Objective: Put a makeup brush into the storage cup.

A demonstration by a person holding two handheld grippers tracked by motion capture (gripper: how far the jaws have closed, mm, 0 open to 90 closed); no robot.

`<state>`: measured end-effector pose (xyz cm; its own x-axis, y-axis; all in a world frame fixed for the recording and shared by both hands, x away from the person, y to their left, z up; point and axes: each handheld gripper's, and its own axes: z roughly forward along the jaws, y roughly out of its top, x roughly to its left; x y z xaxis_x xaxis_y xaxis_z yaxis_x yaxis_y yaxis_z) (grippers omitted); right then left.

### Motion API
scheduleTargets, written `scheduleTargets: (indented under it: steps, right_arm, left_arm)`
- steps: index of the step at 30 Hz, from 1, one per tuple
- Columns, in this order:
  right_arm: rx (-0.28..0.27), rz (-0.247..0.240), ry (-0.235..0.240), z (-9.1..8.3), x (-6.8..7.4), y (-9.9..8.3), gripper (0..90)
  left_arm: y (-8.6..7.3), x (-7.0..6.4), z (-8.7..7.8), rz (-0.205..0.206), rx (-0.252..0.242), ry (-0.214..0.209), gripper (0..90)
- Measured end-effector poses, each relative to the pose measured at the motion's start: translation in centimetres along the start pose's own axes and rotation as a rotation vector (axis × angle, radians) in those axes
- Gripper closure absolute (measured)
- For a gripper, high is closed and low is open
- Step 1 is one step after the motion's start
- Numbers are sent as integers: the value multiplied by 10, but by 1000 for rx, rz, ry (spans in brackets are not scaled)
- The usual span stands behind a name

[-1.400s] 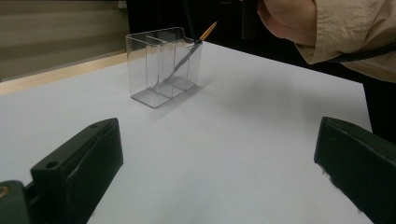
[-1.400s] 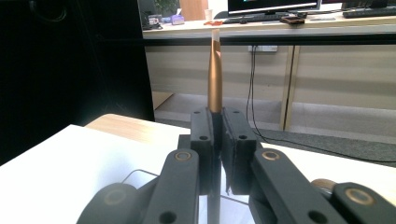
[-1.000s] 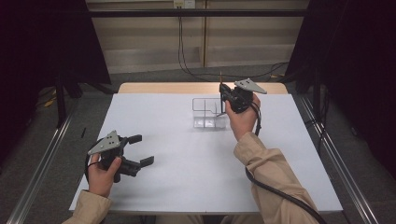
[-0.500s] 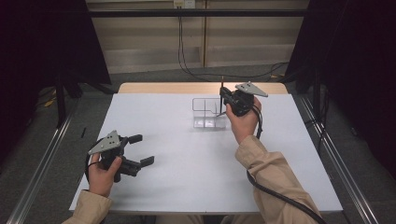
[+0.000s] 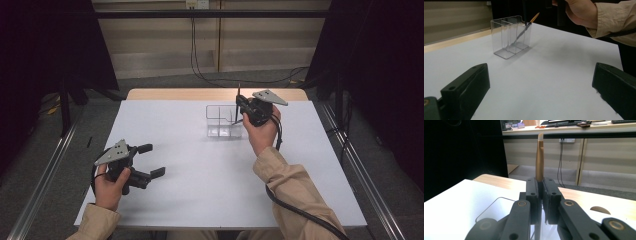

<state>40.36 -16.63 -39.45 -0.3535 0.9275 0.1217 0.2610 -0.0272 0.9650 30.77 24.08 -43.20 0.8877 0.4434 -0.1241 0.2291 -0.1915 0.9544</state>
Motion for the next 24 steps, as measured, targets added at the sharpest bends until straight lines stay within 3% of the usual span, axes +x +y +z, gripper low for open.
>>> scheduleTargets:
  steps: [24]
  right_arm:
    - [22, -13, 13, -4, 3, -8, 837]
  left_arm:
    - [2, 0, -2, 5, -2, 3, 12]
